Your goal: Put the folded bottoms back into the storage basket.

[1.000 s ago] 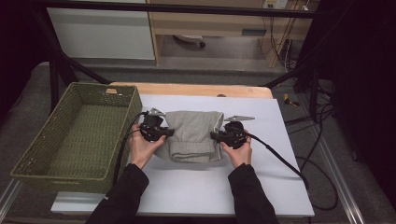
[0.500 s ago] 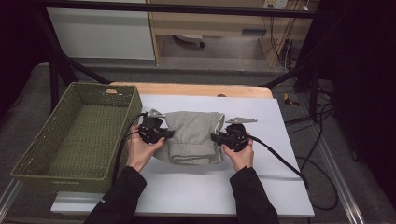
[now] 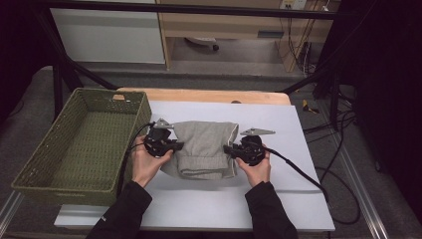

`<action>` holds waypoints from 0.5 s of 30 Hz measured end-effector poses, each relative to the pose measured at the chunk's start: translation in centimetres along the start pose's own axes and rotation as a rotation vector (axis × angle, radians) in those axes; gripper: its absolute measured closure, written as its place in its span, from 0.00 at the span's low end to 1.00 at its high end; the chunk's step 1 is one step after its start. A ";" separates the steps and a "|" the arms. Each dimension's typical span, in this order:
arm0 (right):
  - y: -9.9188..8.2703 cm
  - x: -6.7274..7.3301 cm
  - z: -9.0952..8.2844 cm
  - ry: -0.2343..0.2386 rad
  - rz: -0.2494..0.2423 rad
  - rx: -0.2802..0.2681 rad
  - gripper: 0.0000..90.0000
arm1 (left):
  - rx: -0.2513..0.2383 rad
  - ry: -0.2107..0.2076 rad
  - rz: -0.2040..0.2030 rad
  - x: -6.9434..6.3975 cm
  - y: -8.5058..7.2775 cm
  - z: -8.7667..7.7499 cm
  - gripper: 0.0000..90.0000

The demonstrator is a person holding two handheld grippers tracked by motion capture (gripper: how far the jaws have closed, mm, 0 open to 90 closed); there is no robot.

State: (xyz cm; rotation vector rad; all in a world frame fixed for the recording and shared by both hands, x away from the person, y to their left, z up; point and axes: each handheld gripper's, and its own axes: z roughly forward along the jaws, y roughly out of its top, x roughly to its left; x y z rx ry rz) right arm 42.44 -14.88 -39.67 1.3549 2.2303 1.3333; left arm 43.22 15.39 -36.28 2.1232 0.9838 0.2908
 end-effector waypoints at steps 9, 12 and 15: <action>-0.1 0.8 -0.5 0.008 -0.004 -0.010 0.81 | 0.001 -0.001 0.015 -0.5 -0.1 -1.2 0.90; 0.0 1.1 -0.7 0.013 -0.004 -0.016 0.81 | 0.000 0.000 0.015 -0.4 -0.1 -1.5 0.90; 0.2 1.5 -0.7 0.014 -0.016 -0.019 0.81 | -0.003 0.002 0.016 -0.4 -0.1 -1.9 0.90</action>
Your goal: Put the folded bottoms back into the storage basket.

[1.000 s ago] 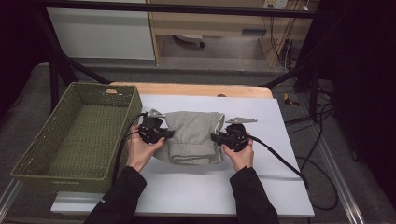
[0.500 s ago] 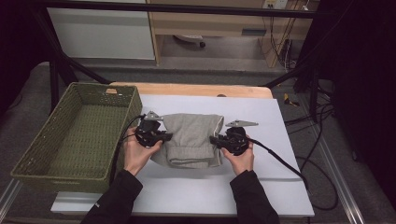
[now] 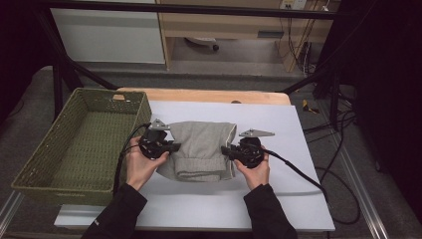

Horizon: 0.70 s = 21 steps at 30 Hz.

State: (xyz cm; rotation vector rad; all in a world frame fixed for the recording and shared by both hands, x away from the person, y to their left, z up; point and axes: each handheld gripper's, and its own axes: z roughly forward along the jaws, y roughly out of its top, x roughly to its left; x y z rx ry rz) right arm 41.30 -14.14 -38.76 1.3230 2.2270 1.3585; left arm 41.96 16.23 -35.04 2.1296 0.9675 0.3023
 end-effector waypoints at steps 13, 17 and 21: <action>0.4 1.2 -0.5 0.011 0.000 -0.023 0.81 | -0.002 -0.010 0.002 0.1 0.2 -1.6 0.90; 0.7 1.5 -0.7 0.024 0.005 -0.036 0.81 | -0.007 -0.014 0.001 0.3 0.4 -2.3 0.90; 0.9 1.8 -0.9 0.032 0.003 -0.045 0.81 | -0.011 -0.012 0.006 0.3 0.6 -3.0 0.90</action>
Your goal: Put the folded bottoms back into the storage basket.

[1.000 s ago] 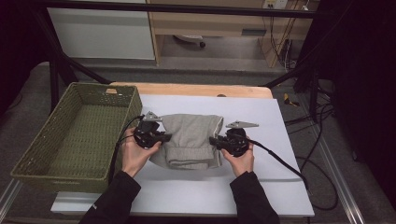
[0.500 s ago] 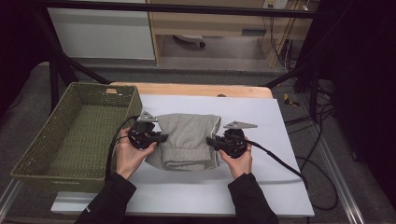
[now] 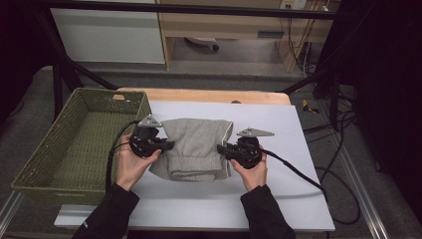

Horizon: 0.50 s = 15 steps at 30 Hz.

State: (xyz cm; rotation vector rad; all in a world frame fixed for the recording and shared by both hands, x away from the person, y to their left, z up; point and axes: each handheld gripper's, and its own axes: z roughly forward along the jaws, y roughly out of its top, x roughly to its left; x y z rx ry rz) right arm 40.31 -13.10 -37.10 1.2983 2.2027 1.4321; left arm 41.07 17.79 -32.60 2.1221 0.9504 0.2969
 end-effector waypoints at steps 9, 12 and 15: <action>0.7 0.9 -0.1 0.005 -0.009 -0.021 0.81 | 0.000 0.009 0.002 0.3 0.5 -1.2 0.90; 1.0 1.3 0.0 0.005 -0.015 -0.024 0.81 | 0.006 0.015 0.008 0.4 0.6 -1.6 0.90; 1.2 1.6 0.0 0.010 -0.016 -0.032 0.81 | 0.000 0.014 0.010 0.5 0.7 -2.2 0.90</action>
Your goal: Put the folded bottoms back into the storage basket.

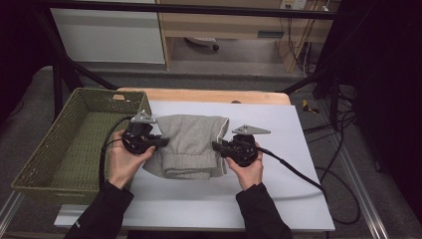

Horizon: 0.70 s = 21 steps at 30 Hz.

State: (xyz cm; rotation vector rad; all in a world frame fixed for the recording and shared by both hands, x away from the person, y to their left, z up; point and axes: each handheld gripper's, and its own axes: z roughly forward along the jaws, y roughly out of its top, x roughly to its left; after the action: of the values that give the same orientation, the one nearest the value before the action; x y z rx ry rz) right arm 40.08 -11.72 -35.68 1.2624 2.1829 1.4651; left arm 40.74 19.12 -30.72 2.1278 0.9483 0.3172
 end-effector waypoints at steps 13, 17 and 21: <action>1.1 1.4 0.4 0.012 -0.011 -0.020 0.81 | 0.002 0.018 0.009 0.7 0.4 -1.9 0.90; 1.5 1.9 0.6 0.018 -0.019 -0.026 0.81 | 0.001 0.025 0.007 0.9 0.3 -2.4 0.90; 1.7 2.4 0.8 0.020 -0.029 -0.030 0.81 | -0.004 0.026 0.008 1.2 0.4 -3.0 0.90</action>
State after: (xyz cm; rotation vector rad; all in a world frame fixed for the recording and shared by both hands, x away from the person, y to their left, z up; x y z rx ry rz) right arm 40.03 -9.23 -33.97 1.2066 2.1736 1.5003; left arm 40.26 21.47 -28.52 2.1289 0.9537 0.3516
